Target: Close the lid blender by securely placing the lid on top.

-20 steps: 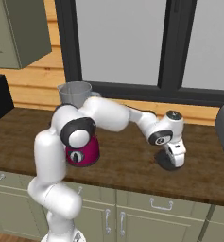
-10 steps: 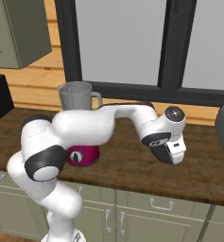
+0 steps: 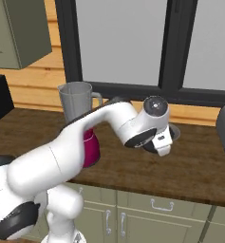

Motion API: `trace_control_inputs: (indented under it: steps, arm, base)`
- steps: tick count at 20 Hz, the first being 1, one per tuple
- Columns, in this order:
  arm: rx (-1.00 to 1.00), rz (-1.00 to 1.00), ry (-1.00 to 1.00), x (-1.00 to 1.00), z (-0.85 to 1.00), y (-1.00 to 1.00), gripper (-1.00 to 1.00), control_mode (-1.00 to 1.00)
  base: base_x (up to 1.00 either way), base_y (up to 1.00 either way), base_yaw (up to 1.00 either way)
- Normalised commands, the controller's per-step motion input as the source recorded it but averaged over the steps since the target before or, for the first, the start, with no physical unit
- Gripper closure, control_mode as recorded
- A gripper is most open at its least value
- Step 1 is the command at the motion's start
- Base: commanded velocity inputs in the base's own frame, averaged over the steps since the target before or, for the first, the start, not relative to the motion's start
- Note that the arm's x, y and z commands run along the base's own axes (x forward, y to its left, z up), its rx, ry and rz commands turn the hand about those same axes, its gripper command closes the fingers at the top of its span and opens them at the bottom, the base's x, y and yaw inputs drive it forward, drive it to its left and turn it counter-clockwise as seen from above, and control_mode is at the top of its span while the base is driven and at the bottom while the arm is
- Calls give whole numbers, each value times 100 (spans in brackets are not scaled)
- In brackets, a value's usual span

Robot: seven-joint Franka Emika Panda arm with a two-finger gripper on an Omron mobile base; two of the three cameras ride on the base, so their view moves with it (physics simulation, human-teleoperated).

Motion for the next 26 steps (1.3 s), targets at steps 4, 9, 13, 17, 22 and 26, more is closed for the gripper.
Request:
trace_control_inputs:
  steps: [4, 9, 13, 17, 22, 26]
  arm:
    - [0, 0, -8, -43, 100, 42, 100, -100]
    - [0, 0, -3, -38, 100, 40, 100, -100]
    - [0, 0, -3, -31, 100, 39, 100, -100]
    - [0, 0, -2, -17, 65, 57, 100, -100]
    - [0, 0, -2, -1, 18, 77, 100, -100]
    - [1, 1, 0, 0, 30, 55, 100, -100]
  base:
    - [0, 0, 0]
    - [0, 0, 0]
    - [0, 0, 0]
    - [0, 0, 0]
    - [0, 0, 0]
    - [0, 0, 0]
